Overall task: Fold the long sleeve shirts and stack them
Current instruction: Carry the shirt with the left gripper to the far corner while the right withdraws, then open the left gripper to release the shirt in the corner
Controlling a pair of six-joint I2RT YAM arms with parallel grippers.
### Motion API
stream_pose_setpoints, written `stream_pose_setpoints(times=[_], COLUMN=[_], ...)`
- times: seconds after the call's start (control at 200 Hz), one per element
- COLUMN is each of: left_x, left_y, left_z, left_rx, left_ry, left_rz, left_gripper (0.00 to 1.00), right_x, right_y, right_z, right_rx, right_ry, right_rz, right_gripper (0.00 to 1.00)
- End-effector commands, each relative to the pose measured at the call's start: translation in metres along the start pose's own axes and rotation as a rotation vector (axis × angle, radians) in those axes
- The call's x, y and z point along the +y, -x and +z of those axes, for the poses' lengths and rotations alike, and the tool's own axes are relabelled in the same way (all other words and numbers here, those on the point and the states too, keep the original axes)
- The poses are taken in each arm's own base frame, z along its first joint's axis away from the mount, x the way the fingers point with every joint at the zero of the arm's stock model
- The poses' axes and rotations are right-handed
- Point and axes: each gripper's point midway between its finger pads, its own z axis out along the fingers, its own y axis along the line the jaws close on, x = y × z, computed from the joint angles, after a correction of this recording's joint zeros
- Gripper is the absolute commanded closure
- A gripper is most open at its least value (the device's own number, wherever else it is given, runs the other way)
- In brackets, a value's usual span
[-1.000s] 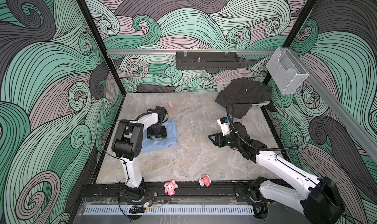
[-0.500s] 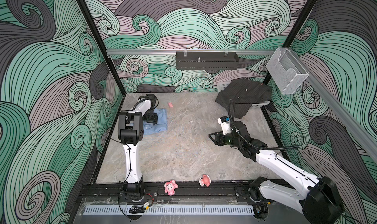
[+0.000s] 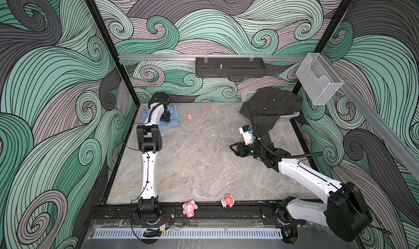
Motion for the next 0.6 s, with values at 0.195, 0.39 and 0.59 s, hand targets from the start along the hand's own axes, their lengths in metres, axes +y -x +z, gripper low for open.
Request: stream_pose_setpoints(times=[0.195, 0.39, 0.59], left_x=[0.013, 0.041, 0.065], left_y=[0.017, 0.036, 0.012], left_z=[-0.008, -0.117, -0.223], left_rx=[-0.088, -0.274, -0.463], left_ry=[0.036, 0.053, 0.081], left_rz=[0.103, -0.008, -0.149], left_gripper=[0.18, 0.15, 0.06], right_x=[0.001, -0.007, -0.034], right_y=[0.020, 0.036, 0.055], right_z=[0.006, -0.007, -0.025], right_rx=[-0.035, -0.094, -0.179], right_ry=[0.015, -0.017, -0.150], right_rz=[-0.007, -0.004, -0.030], right_gripper=[0.42, 0.40, 0.33])
